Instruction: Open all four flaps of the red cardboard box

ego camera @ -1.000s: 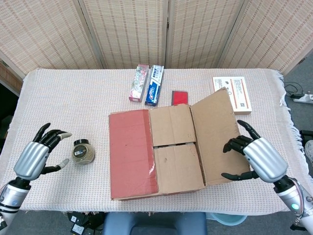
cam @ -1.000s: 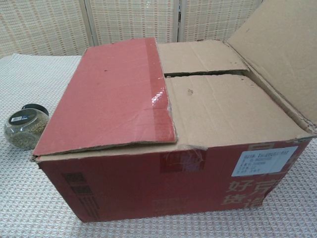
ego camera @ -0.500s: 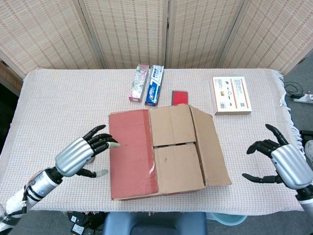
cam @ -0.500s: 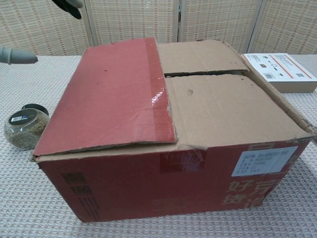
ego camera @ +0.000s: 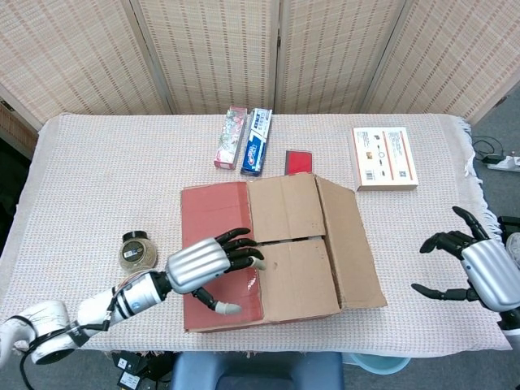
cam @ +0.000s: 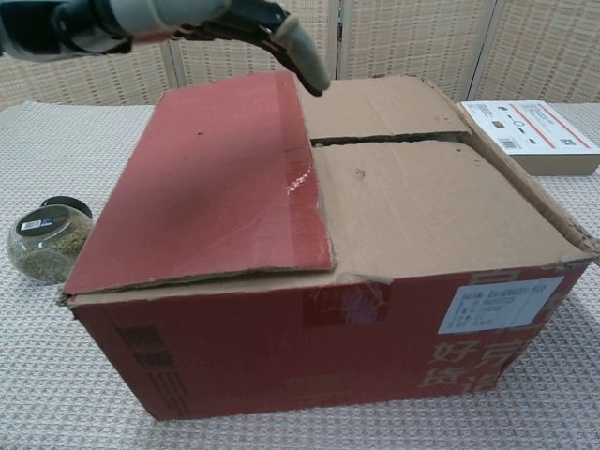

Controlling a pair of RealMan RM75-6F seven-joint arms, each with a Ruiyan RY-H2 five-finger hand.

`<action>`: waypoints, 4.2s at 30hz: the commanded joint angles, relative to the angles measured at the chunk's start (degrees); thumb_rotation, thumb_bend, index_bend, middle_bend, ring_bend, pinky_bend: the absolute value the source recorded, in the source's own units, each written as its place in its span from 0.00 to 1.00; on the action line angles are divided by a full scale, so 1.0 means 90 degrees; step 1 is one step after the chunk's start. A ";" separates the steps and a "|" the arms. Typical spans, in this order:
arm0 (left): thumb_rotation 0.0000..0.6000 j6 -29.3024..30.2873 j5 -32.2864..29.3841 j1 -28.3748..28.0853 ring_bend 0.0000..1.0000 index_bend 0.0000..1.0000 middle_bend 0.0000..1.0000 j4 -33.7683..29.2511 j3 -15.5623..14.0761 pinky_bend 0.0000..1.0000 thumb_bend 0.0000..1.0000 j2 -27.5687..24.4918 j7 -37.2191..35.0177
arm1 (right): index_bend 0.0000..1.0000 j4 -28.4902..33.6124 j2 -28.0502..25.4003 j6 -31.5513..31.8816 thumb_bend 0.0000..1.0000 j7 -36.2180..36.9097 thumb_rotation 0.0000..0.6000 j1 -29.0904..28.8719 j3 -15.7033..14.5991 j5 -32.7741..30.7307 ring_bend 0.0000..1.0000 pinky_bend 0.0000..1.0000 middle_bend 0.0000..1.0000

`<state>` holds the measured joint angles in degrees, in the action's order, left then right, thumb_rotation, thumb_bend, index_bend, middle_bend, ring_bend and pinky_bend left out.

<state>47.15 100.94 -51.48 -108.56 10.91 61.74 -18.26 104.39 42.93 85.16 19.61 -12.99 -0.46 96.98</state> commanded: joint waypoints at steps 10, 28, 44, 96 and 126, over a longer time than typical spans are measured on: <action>0.00 -0.0651 -0.0909 -0.0676 0.22 0.32 0.32 0.0459 0.0177 0.00 0.17 0.0821 0.1380 | 0.44 -0.0573 0.0265 -0.0237 0.14 0.0532 0.61 -0.0029 0.0089 -0.0190 0.44 0.05 0.50; 0.00 -0.0436 -0.1231 -0.0654 0.39 0.49 0.52 0.0237 -0.0093 0.00 0.17 0.0634 0.2788 | 0.44 -0.0891 0.0425 -0.0107 0.14 0.0875 0.61 0.0104 0.0128 -0.0176 0.44 0.05 0.49; 0.00 0.0515 -0.0814 -0.0041 0.43 0.54 0.58 -0.0932 -0.0146 0.00 0.17 -0.1068 0.2337 | 0.44 -0.0899 0.0394 0.0096 0.14 0.0958 0.61 0.0217 0.0208 -0.0162 0.44 0.05 0.49; 0.00 0.1978 -0.1748 0.2130 0.25 0.25 0.34 -0.0423 -0.0427 0.00 0.17 -0.2035 0.1997 | 0.06 0.0812 0.1098 -0.2160 0.14 -0.2045 1.00 -0.1686 0.1259 -0.0768 0.21 0.08 0.14; 0.00 0.1878 -0.1213 0.2342 0.22 0.25 0.32 -0.0449 -0.0622 0.00 0.17 -0.1872 0.1871 | 0.00 -0.0205 0.3683 -0.2732 0.14 -0.4431 1.00 -0.3103 0.1566 -0.2345 0.17 0.06 0.08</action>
<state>64.02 90.01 -30.42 -112.63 5.32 44.86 -1.39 103.00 75.56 60.16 -19.95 -40.66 13.59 75.86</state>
